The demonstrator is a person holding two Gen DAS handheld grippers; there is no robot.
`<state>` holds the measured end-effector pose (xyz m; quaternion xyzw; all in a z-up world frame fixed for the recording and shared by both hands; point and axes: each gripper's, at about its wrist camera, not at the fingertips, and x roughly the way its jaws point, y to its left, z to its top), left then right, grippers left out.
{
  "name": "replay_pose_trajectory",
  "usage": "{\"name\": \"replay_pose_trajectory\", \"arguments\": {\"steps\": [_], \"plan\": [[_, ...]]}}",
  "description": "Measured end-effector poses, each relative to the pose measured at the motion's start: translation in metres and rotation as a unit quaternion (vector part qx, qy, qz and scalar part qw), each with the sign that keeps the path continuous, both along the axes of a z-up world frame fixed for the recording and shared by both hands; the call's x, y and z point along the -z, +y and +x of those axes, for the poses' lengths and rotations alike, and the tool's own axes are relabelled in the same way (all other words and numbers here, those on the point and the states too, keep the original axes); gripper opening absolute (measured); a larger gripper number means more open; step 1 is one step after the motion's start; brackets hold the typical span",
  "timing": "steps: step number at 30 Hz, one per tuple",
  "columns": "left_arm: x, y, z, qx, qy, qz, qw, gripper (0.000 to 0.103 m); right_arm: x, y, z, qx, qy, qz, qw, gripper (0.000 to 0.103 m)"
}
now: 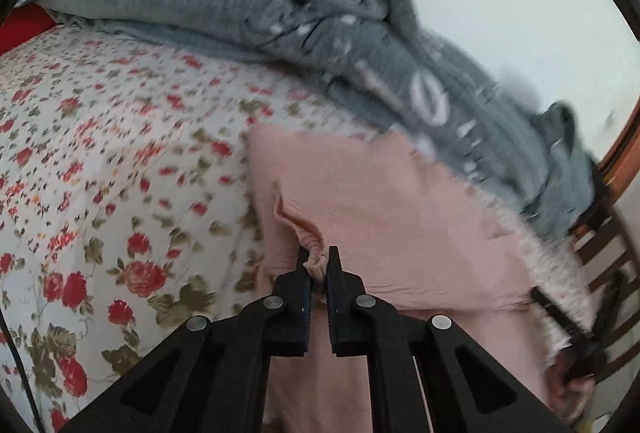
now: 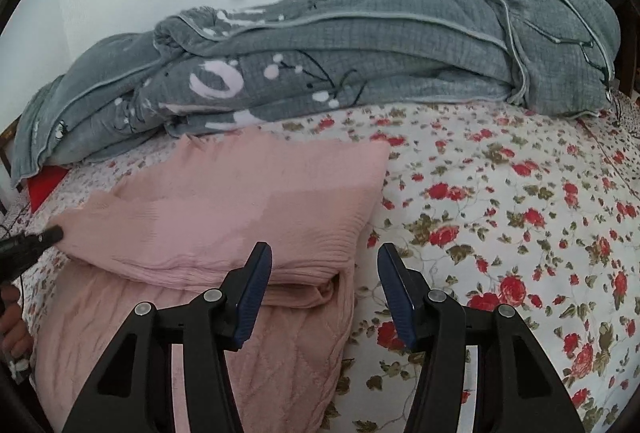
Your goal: Fold small clothes
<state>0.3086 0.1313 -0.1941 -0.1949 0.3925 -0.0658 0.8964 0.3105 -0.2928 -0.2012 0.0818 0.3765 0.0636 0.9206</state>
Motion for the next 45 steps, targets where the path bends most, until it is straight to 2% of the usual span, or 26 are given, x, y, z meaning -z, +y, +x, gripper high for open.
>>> {"name": "replay_pose_trajectory", "arguments": {"steps": [2,4,6,7,10,13,20,26,45], "plan": [[0.004,0.003,0.004,0.002,0.007,-0.011,0.9999,0.009,0.007,-0.002,0.008,0.004,0.026,0.006,1.0,0.054],[-0.001,0.005,0.008,0.002,-0.005,-0.016,0.9999,0.015,0.011,-0.007,0.011,0.008,0.038,0.025,0.999,0.055],[-0.006,0.003,0.014,-0.01,-0.017,0.007,0.9998,0.041,0.012,-0.009,0.011,0.008,0.038,0.029,0.999,0.055],[-0.005,0.002,0.016,-0.017,-0.017,0.015,0.9996,0.044,0.013,-0.007,0.011,0.009,0.04,0.025,0.999,0.055],[0.012,-0.002,0.027,-0.011,0.017,0.022,0.9995,0.045,0.013,-0.002,0.01,0.01,0.039,0.005,0.999,0.054],[0.011,0.001,0.022,-0.013,0.008,0.007,0.9999,0.046,0.013,-0.002,0.009,0.01,0.036,0.003,0.999,0.054],[0.011,-0.004,0.019,-0.007,0.008,0.022,0.9997,0.056,0.011,0.004,0.004,0.01,0.03,-0.023,0.999,0.056],[0.011,-0.002,0.018,-0.005,0.007,0.014,0.9999,0.059,0.012,-0.001,0.003,0.011,0.031,-0.007,0.999,0.057],[0.009,-0.006,0.014,-0.006,0.006,0.019,0.9998,0.062,0.011,0.002,0.001,0.011,0.03,-0.016,0.999,0.059]]}}
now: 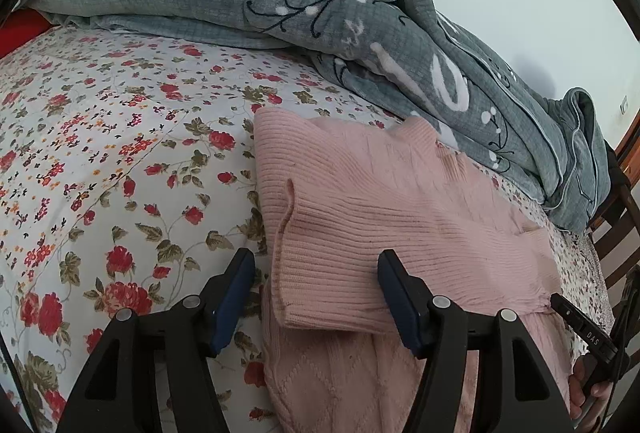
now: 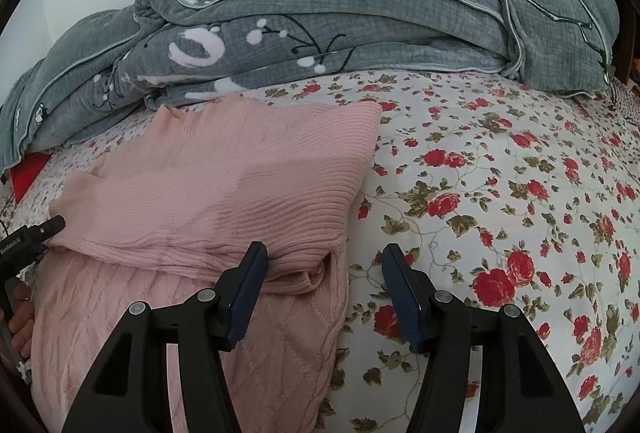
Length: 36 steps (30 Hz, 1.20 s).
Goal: Fold small clothes
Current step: 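Release the folded side and hold both tools over the sweater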
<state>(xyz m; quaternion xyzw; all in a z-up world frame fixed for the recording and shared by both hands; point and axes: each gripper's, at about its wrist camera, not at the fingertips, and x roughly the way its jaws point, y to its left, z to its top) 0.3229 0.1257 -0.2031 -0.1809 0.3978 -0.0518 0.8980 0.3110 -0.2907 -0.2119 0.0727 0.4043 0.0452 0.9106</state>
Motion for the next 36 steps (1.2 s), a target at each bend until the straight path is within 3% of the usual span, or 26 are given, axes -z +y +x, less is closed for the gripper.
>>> {"name": "replay_pose_trajectory", "arguments": {"steps": [10,19,36], "plan": [[-0.002,-0.001,-0.002,0.0,-0.003,0.004,1.0,0.064,-0.002,0.0,-0.002,-0.003,-0.005,0.001,1.0,0.059],[-0.015,-0.001,-0.016,0.002,-0.055,0.004,0.9985,0.066,-0.012,0.004,-0.013,-0.004,-0.045,-0.009,0.999,0.059],[-0.02,-0.009,-0.022,0.01,-0.068,0.018,0.9975,0.066,-0.015,0.002,-0.019,0.002,-0.06,0.001,0.998,0.059]]}}
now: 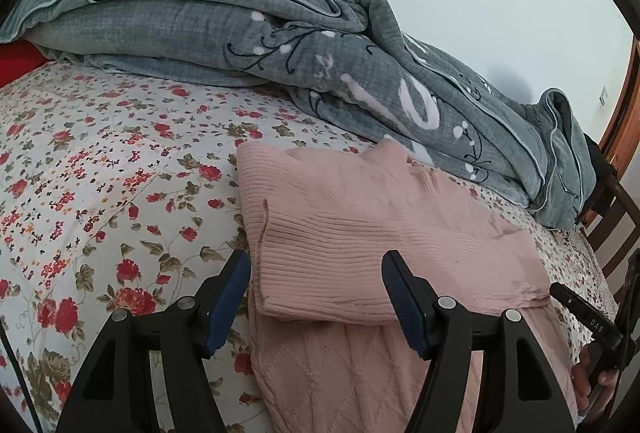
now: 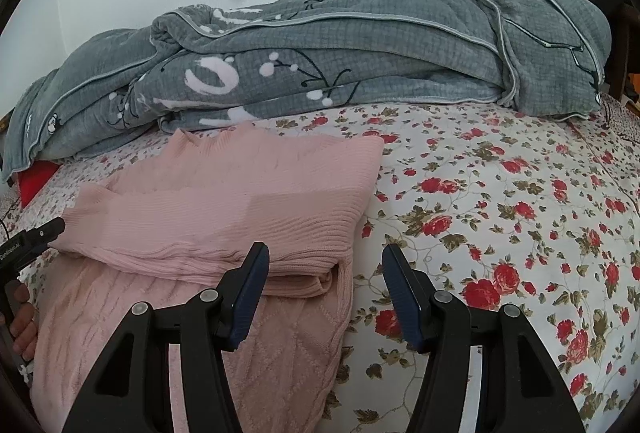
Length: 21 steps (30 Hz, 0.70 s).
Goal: Fold small clothes
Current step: 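Release the folded side and hold both tools over the sweater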
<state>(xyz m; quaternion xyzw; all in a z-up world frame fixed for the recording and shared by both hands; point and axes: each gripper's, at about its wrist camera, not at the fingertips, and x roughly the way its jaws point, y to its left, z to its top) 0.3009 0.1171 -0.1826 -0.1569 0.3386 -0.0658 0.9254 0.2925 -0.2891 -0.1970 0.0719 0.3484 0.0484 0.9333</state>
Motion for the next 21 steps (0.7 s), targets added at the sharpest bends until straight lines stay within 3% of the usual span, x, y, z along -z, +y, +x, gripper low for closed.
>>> {"name": "replay_pose_trajectory", "arguments": {"steps": [11,21], "plan": [[-0.003,-0.002,-0.006,0.004,-0.007,0.003,1.0,0.066,-0.021,0.003,-0.031,-0.002,-0.032,-0.005,0.999,0.059],[-0.001,0.007,-0.02,-0.007,-0.014,-0.022,0.9996,0.067,-0.016,0.0,-0.094,-0.021,0.009,-0.008,1.0,0.059]]}}
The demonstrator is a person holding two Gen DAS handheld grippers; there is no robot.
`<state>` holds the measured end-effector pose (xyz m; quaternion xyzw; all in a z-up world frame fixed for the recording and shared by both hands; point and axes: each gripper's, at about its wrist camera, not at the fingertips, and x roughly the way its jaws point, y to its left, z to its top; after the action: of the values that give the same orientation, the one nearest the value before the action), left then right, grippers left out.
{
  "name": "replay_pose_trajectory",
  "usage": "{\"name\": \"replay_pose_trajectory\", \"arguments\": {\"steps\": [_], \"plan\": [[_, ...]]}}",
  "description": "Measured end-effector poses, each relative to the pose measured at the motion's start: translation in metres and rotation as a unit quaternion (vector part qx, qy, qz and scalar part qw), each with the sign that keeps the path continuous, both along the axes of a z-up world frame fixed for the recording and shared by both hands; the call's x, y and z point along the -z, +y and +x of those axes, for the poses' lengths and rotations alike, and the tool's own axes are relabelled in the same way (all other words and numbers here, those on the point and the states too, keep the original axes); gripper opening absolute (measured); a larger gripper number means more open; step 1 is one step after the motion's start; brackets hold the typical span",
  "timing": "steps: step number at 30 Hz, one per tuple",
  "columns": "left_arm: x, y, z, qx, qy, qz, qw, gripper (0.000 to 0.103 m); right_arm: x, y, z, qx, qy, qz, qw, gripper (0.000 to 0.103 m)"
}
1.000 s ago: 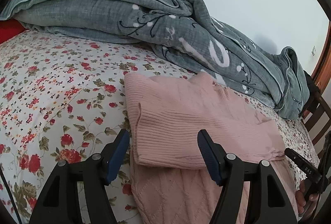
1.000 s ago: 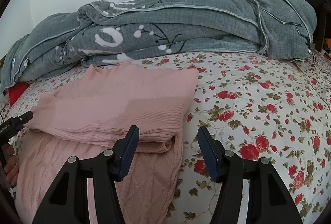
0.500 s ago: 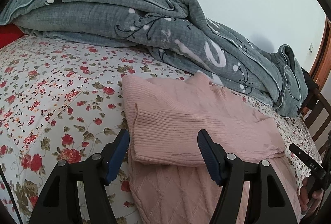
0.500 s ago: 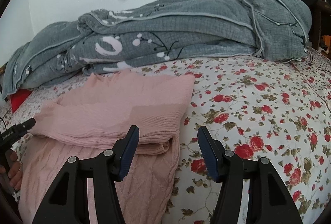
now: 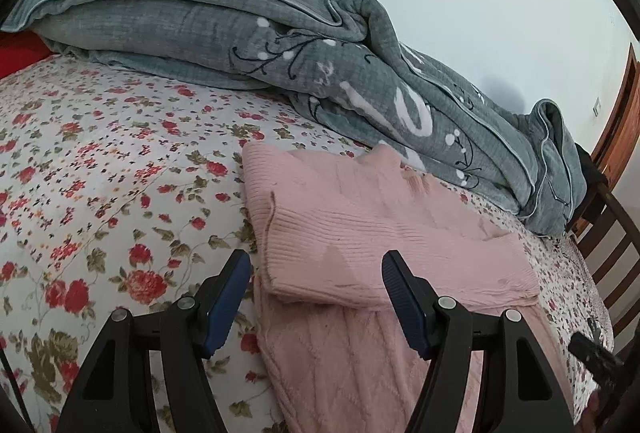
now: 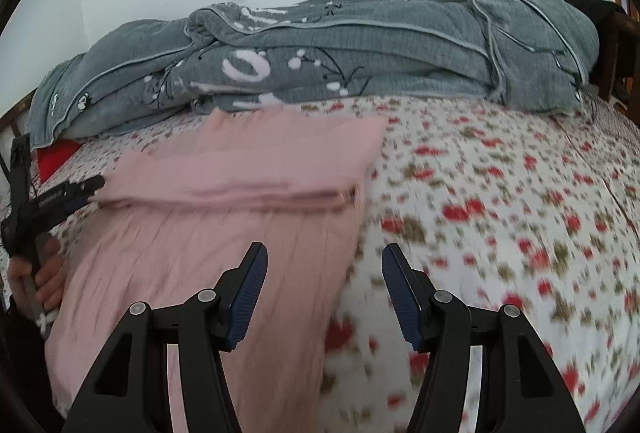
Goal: Fold small clothes
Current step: 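Release the folded side and hold both tools over the sweater, then move both tools down to the hem of the pink sweater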
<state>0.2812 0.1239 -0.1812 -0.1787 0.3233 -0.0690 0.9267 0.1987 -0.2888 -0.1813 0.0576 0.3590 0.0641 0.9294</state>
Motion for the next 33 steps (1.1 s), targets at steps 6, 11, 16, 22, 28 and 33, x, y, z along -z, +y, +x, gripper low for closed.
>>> {"name": "replay_pose_trajectory", "arguments": {"steps": [6,11,16,22,28,33], "plan": [[-0.002,0.006,-0.013,-0.006,-0.013,-0.013,0.9998,0.067,0.006,-0.013,-0.029,0.012,0.02,-0.008,1.0,0.059],[-0.002,0.013,-0.016,-0.014,-0.016,-0.025,0.9995,0.07,0.005,-0.023,-0.04,0.019,0.032,0.008,0.999,0.059],[-0.003,0.011,-0.016,-0.011,-0.017,-0.019,0.9996,0.07,0.001,-0.027,-0.044,0.026,0.03,0.007,0.999,0.059],[-0.003,0.011,-0.015,-0.01,-0.015,-0.019,0.9997,0.07,0.001,-0.027,-0.046,0.026,0.029,-0.005,0.999,0.059],[-0.005,0.01,-0.017,-0.006,-0.017,-0.018,0.9997,0.07,0.005,-0.023,-0.058,0.023,0.031,-0.006,0.999,0.059],[-0.008,-0.001,-0.038,0.01,-0.002,0.011,0.9999,0.07,0.009,-0.017,-0.073,0.004,0.038,0.006,0.999,0.059]]}}
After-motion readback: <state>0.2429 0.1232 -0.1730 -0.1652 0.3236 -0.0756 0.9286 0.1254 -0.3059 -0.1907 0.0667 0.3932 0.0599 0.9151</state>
